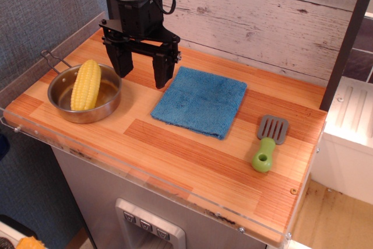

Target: PICK UP THE SPOON AND PUT ON THE BLUE TOWEL

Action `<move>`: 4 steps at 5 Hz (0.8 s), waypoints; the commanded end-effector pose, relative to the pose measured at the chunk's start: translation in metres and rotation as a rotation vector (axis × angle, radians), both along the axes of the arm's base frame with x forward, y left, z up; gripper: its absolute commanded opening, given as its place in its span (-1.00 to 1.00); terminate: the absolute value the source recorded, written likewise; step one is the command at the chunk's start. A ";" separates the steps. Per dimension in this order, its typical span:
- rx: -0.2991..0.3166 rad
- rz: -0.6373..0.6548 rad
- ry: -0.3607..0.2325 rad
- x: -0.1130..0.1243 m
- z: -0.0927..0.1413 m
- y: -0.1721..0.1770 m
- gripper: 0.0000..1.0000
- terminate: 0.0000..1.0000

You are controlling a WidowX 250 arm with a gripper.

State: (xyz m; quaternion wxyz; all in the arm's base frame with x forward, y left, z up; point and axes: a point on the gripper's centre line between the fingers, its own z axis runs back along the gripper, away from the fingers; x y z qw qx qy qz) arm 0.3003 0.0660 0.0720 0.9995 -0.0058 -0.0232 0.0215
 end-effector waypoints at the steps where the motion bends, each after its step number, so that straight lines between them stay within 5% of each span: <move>1: 0.000 0.000 0.000 0.000 0.000 0.000 1.00 -1.00; 4: -0.038 -0.175 -0.031 -0.012 0.002 -0.136 1.00 -1.00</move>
